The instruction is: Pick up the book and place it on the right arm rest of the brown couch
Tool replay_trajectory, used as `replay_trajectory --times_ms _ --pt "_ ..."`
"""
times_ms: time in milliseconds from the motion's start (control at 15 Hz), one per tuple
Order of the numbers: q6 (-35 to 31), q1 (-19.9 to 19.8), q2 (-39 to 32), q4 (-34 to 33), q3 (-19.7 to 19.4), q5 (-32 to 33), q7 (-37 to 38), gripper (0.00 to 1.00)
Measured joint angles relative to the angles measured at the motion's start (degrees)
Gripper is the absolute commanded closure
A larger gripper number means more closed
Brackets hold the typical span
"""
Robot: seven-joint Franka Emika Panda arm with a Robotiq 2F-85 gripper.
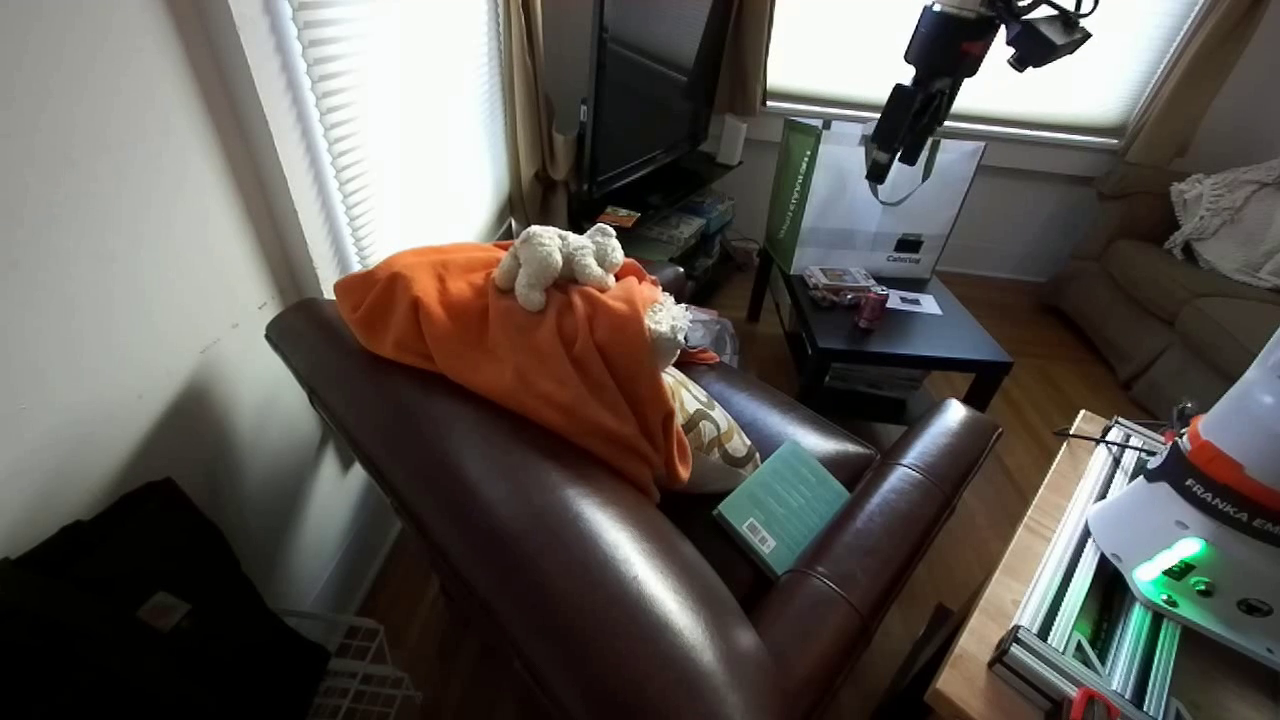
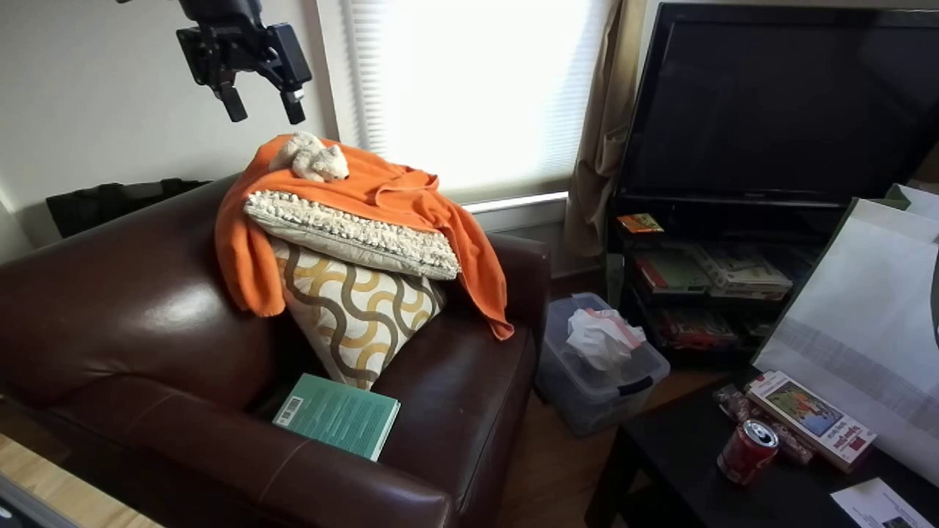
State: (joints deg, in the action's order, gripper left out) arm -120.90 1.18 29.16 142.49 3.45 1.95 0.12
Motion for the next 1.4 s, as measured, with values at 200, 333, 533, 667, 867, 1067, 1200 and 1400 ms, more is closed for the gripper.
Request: replay_trajectory --times_ms 200,333,533,667,867,1067,1200,1400 --pt "2.13 0.26 -2.27 -1.21 -8.84 -2.2 -14.03 0.0" --pt "2.92 0.2 -5.53 -2.65 -13.69 -2.75 -22.58 0.0" --pt "4.4 -0.22 -13.33 -6.39 -17.87 -5.11 -31.0 0.0" --pt "5.58 -0.98 -20.37 -10.12 -19.03 -7.58 -34.89 0.0" --pt "8.88 -2.97 -31.22 -16.97 -18.66 -12.59 -37.71 0.0" --pt "11.0 -3.94 -38.29 -22.63 -17.92 -14.46 -37.71 0.0" --pt "11.21 -3.94 -39.14 -23.59 -17.8 -14.53 -37.7 0.0" --pt "11.49 -4.41 -39.09 -23.99 -17.28 -14.41 -37.67 0.0"
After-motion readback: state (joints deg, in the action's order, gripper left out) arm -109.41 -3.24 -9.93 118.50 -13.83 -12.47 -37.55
